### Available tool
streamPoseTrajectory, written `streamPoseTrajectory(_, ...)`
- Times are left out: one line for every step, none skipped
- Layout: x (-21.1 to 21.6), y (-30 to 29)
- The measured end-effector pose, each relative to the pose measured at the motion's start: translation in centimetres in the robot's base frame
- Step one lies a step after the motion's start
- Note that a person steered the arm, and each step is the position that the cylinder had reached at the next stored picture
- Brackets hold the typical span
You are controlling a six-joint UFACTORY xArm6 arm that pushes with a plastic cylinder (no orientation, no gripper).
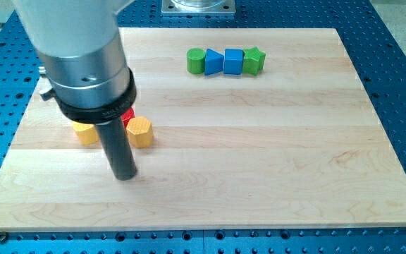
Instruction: Move the yellow hexagon diagonally to the blue cube
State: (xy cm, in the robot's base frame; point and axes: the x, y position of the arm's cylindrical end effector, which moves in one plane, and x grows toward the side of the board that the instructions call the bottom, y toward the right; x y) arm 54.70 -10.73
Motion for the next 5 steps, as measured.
streamPoseTrajectory(-3.5,1.4)
streamPoseTrajectory(-4.2,1.4)
streamPoseTrajectory(-6.0,1.4)
streamPoseTrajectory(-7.3,1.4)
streamPoseTrajectory(-7.3,1.4)
